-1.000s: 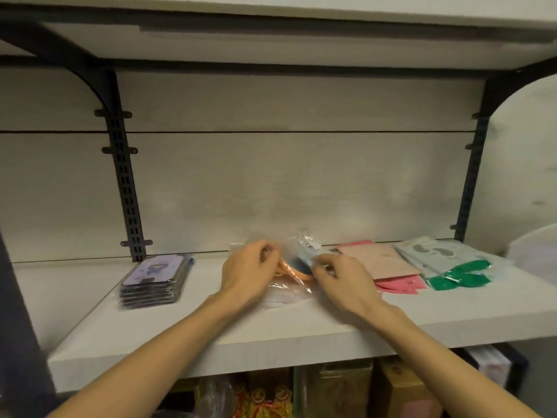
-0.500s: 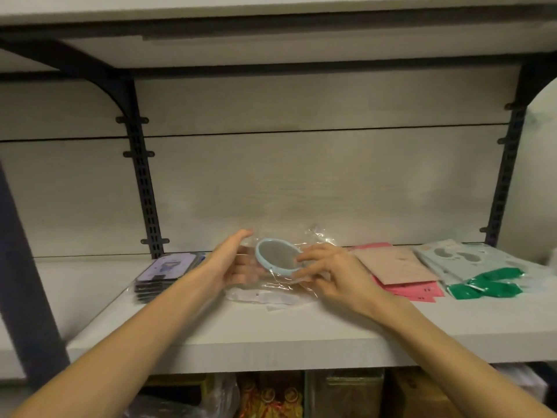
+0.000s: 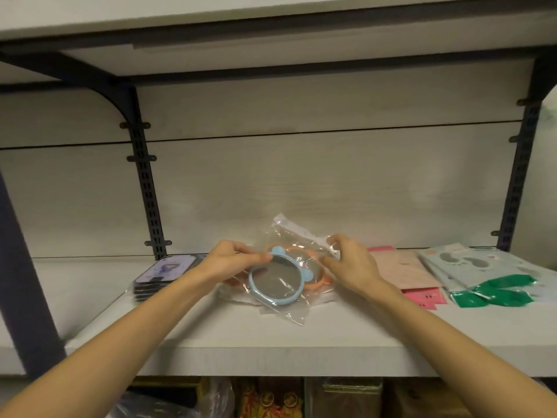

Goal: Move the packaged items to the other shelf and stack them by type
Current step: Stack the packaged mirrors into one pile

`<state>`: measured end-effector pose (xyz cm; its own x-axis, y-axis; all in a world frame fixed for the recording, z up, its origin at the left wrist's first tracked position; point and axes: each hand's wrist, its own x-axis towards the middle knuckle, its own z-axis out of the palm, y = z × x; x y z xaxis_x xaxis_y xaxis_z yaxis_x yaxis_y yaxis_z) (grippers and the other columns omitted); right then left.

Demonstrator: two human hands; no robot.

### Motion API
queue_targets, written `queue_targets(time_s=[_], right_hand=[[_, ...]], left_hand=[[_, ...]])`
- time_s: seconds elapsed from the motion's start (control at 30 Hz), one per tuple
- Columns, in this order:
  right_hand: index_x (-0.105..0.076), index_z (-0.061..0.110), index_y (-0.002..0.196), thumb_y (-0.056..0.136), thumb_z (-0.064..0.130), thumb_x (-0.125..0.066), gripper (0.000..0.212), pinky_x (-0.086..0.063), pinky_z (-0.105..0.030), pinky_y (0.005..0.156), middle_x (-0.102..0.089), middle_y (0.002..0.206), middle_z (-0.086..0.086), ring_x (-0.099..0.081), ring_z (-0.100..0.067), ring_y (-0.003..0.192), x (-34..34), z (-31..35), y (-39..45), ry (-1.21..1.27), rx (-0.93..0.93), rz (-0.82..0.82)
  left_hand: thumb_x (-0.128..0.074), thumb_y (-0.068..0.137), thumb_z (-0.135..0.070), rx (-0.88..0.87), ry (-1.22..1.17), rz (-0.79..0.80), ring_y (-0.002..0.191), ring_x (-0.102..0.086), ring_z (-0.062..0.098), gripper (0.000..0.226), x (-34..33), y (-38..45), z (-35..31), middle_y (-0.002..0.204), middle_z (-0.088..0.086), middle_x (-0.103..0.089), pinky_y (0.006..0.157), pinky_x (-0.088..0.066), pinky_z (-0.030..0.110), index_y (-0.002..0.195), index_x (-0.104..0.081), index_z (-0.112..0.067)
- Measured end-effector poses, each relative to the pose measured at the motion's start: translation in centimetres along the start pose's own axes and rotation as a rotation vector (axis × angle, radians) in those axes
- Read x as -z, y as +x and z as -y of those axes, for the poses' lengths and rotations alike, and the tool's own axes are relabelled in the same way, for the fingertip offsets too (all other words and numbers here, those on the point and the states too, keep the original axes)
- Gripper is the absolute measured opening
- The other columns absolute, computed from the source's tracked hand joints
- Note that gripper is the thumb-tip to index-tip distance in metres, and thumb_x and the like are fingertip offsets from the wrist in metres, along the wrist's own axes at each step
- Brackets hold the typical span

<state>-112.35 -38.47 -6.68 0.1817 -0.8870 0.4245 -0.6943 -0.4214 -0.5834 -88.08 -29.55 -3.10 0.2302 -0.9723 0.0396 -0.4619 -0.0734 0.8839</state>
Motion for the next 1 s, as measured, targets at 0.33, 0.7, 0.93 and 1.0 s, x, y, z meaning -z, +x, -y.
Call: queue_targets(time_s=[0.33,0.7,0.93,1.0], right_hand=[[-0.06,0.018,0.124,0.086,0.051,-0.066,0.051,-0.049,-0.035,0.089,-0.066,0.125,-0.007,-0.06,-0.03,0.115,0.6,0.2,0.1,-0.11,-0.179,0.16],[-0.06,0.016,0.121,0.063,0.05,-0.08,0.07,-0.052,-0.038,0.095,-0.07,0.108,-0.002,-0.067,-0.022,0.101,-1.2,1.9,-0.3,0.147,-0.33,0.2],[-0.064,0.009,0.106,0.08,0.077,-0.053,0.073,-0.049,-0.04,0.088,-0.069,0.111,-0.015,-0.06,-0.036,0.11,-3.2,1.5,-1.2,-0.245,-0.249,-0.025],[-0.065,0.01,0.11,0.078,0.083,-0.048,0.081,-0.049,-0.041,0.092,-0.069,0.114,-0.014,-0.06,-0.036,0.112,-3.4,1.6,-1.3,-0.263,-0.253,-0.008]], left_hand=[[-0.077,0.081,-0.044,-0.186,-0.077,-0.277,0.071,-0.071,0.03,0.029,0.0,0.5,2.1,0.073,0.003,-0.075,0.071,-0.06,0.045,0.082,-0.074,-0.015],[-0.079,0.085,-0.012,-0.242,-0.311,-0.437,0.089,-0.072,0.019,0.033,-0.6,-0.8,5.1,0.097,0.003,-0.074,0.069,-0.058,0.027,0.113,-0.064,-0.02],[-0.078,0.086,-0.014,-0.274,-0.214,-0.484,0.082,-0.065,0.02,0.023,-0.2,-0.5,6.0,0.091,-0.001,-0.069,0.07,-0.055,0.031,0.101,-0.062,-0.015],[-0.079,0.085,-0.016,-0.276,-0.192,-0.48,0.081,-0.068,0.025,0.023,-0.2,-0.3,6.4,0.091,-0.002,-0.071,0.07,-0.058,0.039,0.1,-0.062,-0.021]])
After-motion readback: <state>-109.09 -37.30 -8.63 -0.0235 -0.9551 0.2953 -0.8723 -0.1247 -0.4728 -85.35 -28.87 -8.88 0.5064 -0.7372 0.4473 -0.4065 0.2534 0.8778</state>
